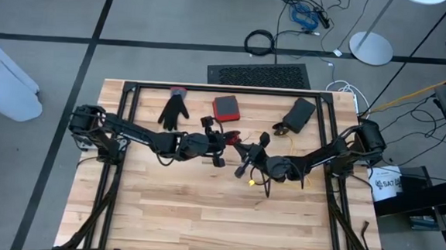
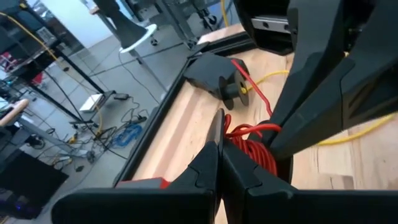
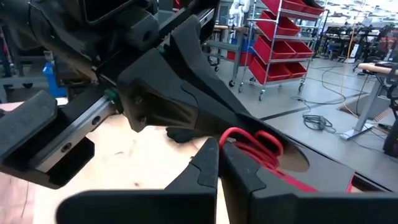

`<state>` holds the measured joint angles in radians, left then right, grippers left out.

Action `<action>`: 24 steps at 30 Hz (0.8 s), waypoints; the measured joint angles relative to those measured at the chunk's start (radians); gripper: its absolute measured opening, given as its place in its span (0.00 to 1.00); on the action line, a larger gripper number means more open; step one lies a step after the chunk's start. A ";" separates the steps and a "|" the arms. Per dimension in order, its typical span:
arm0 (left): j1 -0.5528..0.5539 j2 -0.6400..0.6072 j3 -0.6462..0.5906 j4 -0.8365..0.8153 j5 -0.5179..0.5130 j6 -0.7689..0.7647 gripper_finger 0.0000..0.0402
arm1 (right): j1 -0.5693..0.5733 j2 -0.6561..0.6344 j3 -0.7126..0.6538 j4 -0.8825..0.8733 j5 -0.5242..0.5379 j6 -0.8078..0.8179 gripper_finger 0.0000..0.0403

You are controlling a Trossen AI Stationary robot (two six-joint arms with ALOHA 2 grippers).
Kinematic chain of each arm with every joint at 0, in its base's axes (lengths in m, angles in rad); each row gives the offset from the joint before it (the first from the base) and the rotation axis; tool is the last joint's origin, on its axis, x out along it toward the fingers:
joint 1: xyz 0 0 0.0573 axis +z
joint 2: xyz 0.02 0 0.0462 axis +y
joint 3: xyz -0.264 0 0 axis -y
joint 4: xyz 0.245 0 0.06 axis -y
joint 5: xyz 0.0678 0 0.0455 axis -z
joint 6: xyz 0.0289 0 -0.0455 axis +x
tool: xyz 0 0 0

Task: Coil cords
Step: Coil the red wire onto the spool

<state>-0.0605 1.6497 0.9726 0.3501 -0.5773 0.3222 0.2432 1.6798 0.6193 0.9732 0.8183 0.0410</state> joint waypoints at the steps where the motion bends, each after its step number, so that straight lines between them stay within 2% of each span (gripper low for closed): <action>1: 0.000 0.000 0.000 0.008 -0.002 0.000 0.02 | 0.000 0.000 0.000 0.003 0.001 0.000 0.00; 9: 0.000 0.000 0.000 0.087 -0.024 0.005 0.02 | 0.010 0.000 0.002 0.031 0.074 -0.021 0.01; 19: 0.003 0.021 0.000 0.109 -0.026 -0.003 0.02 | 0.014 0.003 -0.001 0.050 0.077 -0.044 0.06; 24: 0.021 0.036 0.010 0.192 -0.035 -0.041 0.02 | 0.023 0.010 -0.006 -0.001 0.063 -0.016 0.08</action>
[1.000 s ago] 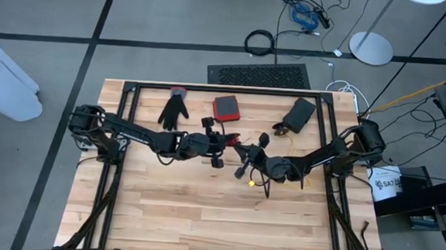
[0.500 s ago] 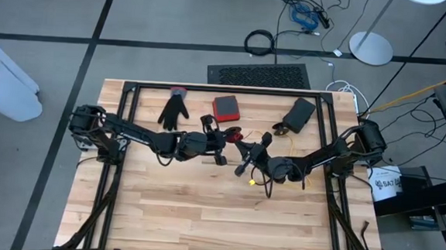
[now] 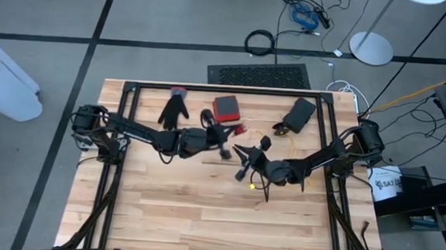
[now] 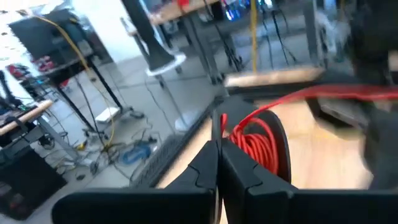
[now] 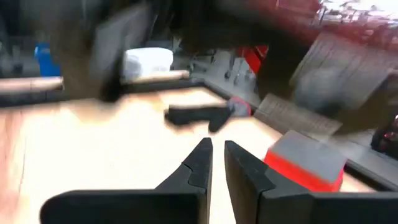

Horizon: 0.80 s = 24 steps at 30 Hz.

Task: Coil cords
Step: Coil the red wire onto the spool

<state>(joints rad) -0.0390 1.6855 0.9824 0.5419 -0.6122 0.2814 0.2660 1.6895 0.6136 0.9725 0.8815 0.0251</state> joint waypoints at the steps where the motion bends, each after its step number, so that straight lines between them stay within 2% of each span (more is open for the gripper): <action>1: 0.004 0.000 0.003 0.016 0.001 -0.011 0.02 | 0.000 0.001 -0.001 -0.016 0.000 0.010 0.08; 7: 0.011 0.005 -0.003 0.034 0.065 -0.040 0.02 | -0.002 -0.001 0.002 -0.038 0.030 0.041 0.05; 13: 0.015 0.006 -0.004 -0.012 0.064 -0.030 0.02 | -0.002 -0.004 0.002 -0.038 0.036 0.036 0.05; 18: 0.018 0.006 -0.005 -0.089 0.042 0.040 0.02 | -0.002 -0.005 0.003 -0.053 0.037 0.035 0.04; 24: 0.022 0.006 -0.006 -0.116 0.040 0.023 0.02 | -0.002 -0.005 0.003 -0.109 0.030 0.081 0.04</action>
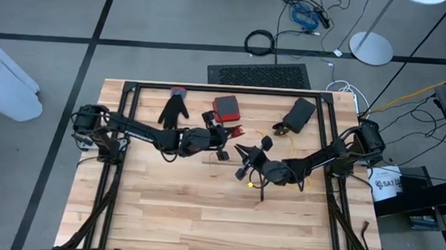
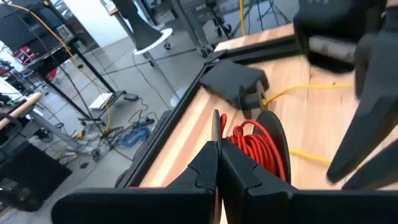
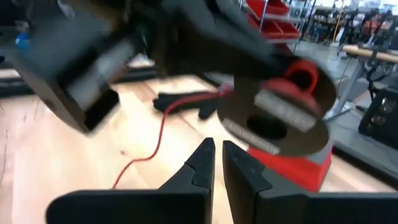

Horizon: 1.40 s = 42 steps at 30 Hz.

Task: Coil cords
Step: Coil the red wire onto the spool

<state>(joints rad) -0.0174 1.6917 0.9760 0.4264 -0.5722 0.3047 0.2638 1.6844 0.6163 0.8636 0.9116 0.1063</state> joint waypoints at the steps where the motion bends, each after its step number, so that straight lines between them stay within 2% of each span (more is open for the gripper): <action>1: 0.000 0.000 0.000 0.009 0.004 -0.008 0.02 | 0.000 0.000 0.000 -0.025 0.000 0.020 0.05; 5: -0.001 0.000 0.000 0.039 0.022 -0.011 0.02 | 0.000 0.003 -0.026 -0.106 -0.014 0.125 0.07; 8: -0.001 0.000 0.000 0.040 0.047 -0.012 0.02 | 0.000 0.044 -0.075 -0.034 -0.027 0.174 0.11; 11: -0.003 0.000 0.000 0.040 0.049 -0.012 0.02 | -0.012 0.137 -0.120 0.182 -0.047 0.168 0.14; 15: -0.005 0.001 0.000 0.047 0.053 -0.032 0.02 | -0.073 0.319 -0.121 0.532 -0.237 0.125 0.16; 18: -0.005 0.001 0.000 0.057 0.071 -0.038 0.02 | -0.117 0.460 -0.073 0.701 -0.384 0.107 0.17; 20: -0.007 0.001 0.000 0.064 0.072 -0.038 0.02 | -0.138 0.524 -0.012 0.695 -0.471 0.100 0.16; 23: -0.011 0.001 0.000 0.072 0.075 -0.038 0.02 | -0.155 0.587 0.086 0.651 -0.524 0.105 0.16; 29: -0.017 0.000 -0.001 0.074 0.096 -0.039 0.02 | -0.159 0.644 0.174 0.637 -0.492 0.088 0.16; 42: -0.036 -0.001 -0.001 0.091 0.098 -0.038 0.02 | -0.151 0.649 0.178 0.614 -0.487 0.065 0.16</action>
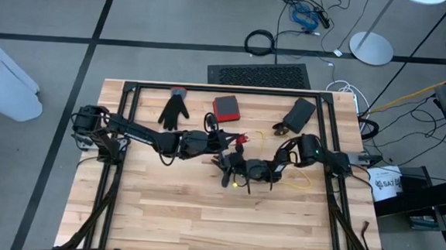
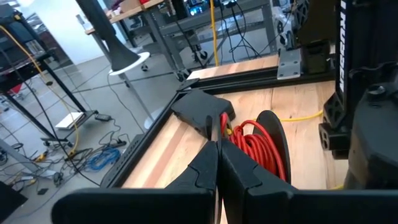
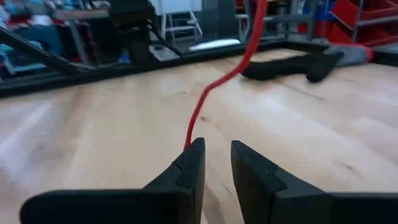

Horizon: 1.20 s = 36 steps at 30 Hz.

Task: Coil cords
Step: Coil the red wire onto the spool

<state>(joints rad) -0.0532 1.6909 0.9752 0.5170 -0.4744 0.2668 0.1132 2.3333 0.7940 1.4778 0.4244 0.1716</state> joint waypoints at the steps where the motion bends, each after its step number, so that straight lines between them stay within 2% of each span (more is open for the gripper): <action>1: 0.000 0.000 0.000 -0.001 0.000 0.000 0.02 | 0.001 0.000 -0.001 -0.011 0.015 0.002 0.16; 10: -0.002 0.000 0.000 -0.006 0.000 0.001 0.02 | 0.015 -0.042 -0.109 0.008 0.042 0.052 0.16; 12: -0.002 0.000 0.000 -0.006 0.000 0.001 0.02 | 0.018 -0.054 -0.122 0.008 0.014 0.053 0.16; 15: -0.002 0.000 0.000 -0.004 0.000 0.001 0.02 | 0.019 -0.057 -0.106 0.008 -0.064 0.056 0.16; 17: -0.002 -0.001 0.000 -0.002 0.000 0.000 0.02 | 0.020 -0.057 -0.082 -0.031 -0.072 0.055 0.16; 23: -0.008 -0.002 0.000 -0.002 0.000 0.000 0.02 | 0.018 -0.057 -0.040 -0.076 -0.031 0.019 0.16; 32: -0.008 -0.002 0.000 -0.002 0.003 -0.001 0.02 | 0.012 -0.057 -0.021 -0.085 -0.034 0.000 0.16; 36: -0.008 -0.002 0.000 -0.002 0.004 -0.021 0.02 | 0.012 -0.057 -0.021 -0.085 -0.034 0.000 0.12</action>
<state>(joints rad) -0.0612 1.6894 0.9749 0.5152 -0.4704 0.2461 0.1253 2.2761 0.7734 1.3924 0.3904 0.1711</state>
